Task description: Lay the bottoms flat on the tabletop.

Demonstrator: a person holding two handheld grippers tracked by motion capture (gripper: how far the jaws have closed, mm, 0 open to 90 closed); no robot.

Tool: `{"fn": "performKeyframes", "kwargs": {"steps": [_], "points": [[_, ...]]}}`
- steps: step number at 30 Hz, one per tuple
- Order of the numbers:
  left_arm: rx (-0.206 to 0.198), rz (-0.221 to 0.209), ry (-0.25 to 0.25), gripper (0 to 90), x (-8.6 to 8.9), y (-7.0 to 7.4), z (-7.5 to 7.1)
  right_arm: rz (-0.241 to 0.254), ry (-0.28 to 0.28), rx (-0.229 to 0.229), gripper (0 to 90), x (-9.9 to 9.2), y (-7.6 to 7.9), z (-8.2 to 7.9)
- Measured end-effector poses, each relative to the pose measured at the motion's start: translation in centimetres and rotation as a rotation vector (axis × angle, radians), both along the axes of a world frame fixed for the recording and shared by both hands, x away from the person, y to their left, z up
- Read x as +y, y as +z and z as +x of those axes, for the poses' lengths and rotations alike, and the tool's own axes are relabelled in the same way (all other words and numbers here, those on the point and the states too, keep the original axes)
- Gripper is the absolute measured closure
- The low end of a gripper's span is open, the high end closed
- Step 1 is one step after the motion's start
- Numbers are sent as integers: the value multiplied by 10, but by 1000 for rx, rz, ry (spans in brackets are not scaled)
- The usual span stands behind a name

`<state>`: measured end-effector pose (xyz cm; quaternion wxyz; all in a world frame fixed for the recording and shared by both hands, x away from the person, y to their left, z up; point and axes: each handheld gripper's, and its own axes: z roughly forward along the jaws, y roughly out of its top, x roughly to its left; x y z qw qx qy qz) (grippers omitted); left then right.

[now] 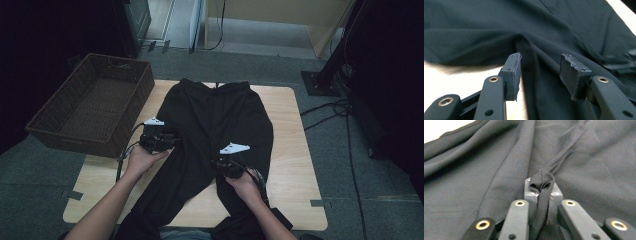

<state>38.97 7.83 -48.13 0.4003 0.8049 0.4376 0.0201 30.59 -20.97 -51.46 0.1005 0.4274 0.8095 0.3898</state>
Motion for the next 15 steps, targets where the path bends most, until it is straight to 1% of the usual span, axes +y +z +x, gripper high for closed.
{"fn": "performKeyframes", "kwargs": {"steps": [1,4,6,9,10,12,14,15], "points": [[2,4,-2,510,-1,-2,0,5,-3,-11,733,-1,1,-1],[5,17,-16,507,-4,-7,-1,33,-33,-73,640,-9,7,1],[-8,54,-25,499,-6,-9,-2,35,-57,-96,612,-16,12,4],[-19,61,-23,500,-8,-12,-1,29,-99,-119,599,-27,16,12],[-22,60,-27,511,-8,-14,0,19,-113,-125,596,-31,16,16],[-23,72,-30,544,-9,-17,1,11,-138,-112,594,-38,16,25],[3,63,-42,618,-10,-21,3,9,-165,-103,594,-45,15,33],[4,65,-45,651,-10,-23,3,6,-179,-101,595,-49,14,37]]}}
